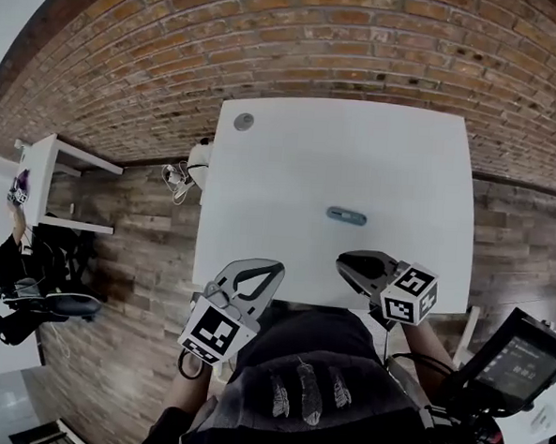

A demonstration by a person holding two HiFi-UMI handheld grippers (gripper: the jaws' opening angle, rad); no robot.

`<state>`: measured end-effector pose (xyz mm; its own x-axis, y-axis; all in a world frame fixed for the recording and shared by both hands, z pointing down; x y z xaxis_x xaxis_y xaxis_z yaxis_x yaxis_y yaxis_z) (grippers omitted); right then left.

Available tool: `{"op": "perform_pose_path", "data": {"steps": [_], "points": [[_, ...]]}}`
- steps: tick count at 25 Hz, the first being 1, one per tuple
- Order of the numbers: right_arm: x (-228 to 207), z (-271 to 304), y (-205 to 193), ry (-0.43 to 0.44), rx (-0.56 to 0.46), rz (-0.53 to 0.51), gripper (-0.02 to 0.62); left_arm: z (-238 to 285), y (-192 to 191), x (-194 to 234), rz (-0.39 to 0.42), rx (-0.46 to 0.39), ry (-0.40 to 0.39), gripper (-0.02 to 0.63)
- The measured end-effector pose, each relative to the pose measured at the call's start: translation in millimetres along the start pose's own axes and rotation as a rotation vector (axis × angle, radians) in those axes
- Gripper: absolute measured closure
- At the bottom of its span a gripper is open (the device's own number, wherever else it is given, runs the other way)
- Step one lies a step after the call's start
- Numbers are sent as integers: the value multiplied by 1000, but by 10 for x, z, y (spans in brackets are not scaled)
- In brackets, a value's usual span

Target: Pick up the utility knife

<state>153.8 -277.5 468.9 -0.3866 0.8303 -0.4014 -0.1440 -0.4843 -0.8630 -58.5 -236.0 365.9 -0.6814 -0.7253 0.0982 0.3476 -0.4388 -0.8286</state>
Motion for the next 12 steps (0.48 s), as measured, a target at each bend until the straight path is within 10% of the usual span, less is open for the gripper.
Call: {"op": "perform_pose_path", "data": {"steps": [12], "points": [[-826,470,-133,-202,437,-580,380,63,-1,79,-19,44,48,611]]}}
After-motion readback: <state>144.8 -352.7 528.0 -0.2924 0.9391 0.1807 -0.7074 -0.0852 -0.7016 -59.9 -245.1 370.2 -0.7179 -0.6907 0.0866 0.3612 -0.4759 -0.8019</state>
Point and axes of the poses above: the fingertips, and each gripper's own axes: z forward along the fingers, x to its left, y out of its top, the point moved 8 cm from there along -z, backward along the fingers, and after that the axes turned 10 degrees about -z, right-handed, at the moved point
